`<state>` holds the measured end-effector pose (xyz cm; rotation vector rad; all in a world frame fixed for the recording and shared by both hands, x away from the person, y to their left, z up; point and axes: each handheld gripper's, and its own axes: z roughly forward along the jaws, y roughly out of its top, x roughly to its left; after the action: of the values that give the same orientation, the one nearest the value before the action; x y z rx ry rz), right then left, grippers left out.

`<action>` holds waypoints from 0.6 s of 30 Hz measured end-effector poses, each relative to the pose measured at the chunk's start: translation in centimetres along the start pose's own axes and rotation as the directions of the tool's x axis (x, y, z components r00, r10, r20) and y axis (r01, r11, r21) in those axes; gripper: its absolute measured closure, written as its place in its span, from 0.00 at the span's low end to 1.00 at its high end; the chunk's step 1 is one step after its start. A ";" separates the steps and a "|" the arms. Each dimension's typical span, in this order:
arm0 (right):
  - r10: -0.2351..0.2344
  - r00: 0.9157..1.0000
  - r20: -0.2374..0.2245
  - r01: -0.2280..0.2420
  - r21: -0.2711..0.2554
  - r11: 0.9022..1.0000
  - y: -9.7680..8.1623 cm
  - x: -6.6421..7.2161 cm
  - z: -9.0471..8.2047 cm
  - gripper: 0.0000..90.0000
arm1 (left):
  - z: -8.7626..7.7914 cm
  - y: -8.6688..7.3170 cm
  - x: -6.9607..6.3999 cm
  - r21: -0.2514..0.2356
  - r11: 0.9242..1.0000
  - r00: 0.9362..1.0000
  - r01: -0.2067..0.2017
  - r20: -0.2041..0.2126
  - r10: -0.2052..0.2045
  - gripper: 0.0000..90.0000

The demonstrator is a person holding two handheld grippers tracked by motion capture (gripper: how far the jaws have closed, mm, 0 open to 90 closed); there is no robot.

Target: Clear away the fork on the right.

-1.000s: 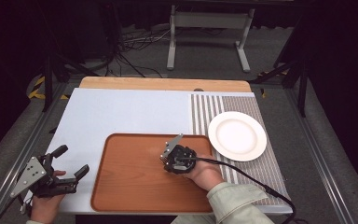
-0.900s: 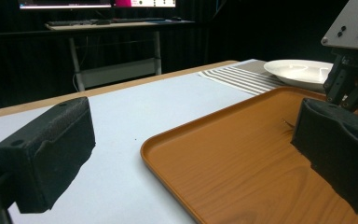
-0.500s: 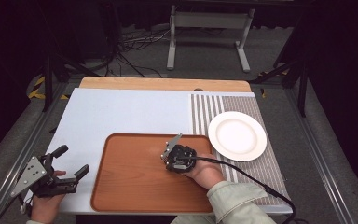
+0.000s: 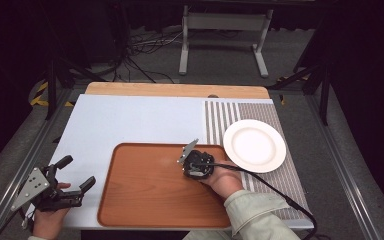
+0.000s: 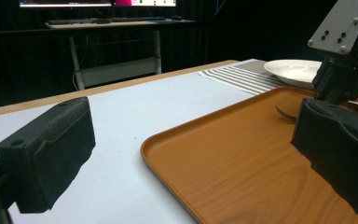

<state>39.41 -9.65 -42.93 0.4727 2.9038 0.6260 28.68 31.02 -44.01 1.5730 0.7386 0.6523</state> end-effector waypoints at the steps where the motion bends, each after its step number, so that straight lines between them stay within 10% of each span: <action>1: 0.001 1.000 0.006 -0.001 0.002 1.000 -0.1 -0.2 0.0 1.00 | 0.0 0.0 0.0 0.000 1.000 1.000 0.000 0.000 0.000 0.00; 18: 0.057 0.997 0.059 -0.059 0.030 0.998 -1.2 -2.0 -0.7 1.00 | 0.0 0.0 0.0 0.003 1.000 1.000 -0.002 -0.004 0.002 0.00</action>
<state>40.81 -11.59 -42.70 0.5710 2.8582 0.5651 28.67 31.05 -43.98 1.5761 0.7412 0.6557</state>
